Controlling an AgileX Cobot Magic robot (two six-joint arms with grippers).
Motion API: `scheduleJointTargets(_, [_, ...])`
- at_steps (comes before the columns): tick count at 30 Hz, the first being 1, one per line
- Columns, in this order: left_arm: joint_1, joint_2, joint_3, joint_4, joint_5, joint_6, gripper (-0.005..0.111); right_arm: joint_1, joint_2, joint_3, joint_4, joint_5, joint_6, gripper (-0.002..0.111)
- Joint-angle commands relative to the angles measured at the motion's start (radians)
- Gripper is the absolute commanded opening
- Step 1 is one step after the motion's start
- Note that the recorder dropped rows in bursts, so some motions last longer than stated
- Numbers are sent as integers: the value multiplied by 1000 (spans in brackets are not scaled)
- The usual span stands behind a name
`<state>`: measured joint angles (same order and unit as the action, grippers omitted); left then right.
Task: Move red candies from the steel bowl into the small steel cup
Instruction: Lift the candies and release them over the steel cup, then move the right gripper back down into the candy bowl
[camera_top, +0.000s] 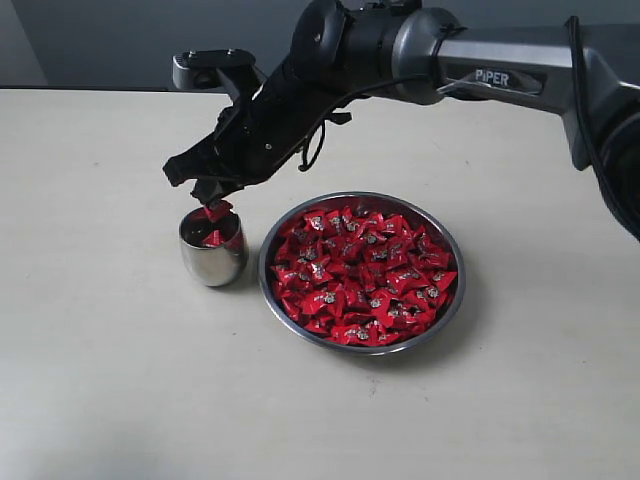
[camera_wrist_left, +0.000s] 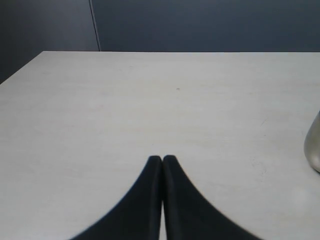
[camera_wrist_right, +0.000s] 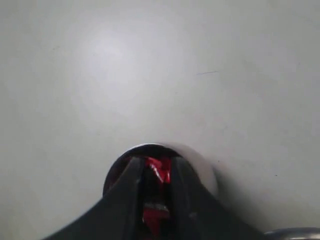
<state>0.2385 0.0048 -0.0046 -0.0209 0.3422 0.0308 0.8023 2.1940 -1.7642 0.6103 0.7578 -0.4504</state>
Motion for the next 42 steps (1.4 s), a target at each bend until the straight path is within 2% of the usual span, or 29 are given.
scheduleJointTargets(1, [-10, -5, 5, -1, -8, -1, 0, 2, 1, -6, 1, -20, -10, -1])
scheduleJointTargets(5, [-10, -5, 5, -1, -8, -1, 0, 2, 7, -6, 8, -9, -30, 0])
scheduleJointTargets(7, [-10, -5, 5, -1, -8, -1, 0, 2, 14, -6, 8, 3, -30, 8])
scheduleJointTargets(10, [-10, -5, 5, -1, -8, -1, 0, 2, 21, -6, 8, 18, -30, 27])
scheduleJointTargets(13, [-10, -5, 5, -1, -8, -1, 0, 2, 21, -6, 10, 17, -30, 38])
scheduleJointTargets(25, [-10, -5, 5, -1, -8, -1, 0, -4, 6, -58, 0, 88, -25, 38])
scheduleJointTargets(34, [-10, -5, 5, -1, -8, -1, 0, -66, -79, -105, -265, 124, 90, 38])
scheduleJointTargets(42, [-10, -5, 5, -1, -8, -1, 0, -154, -107, -105, -411, 312, 115, 38])
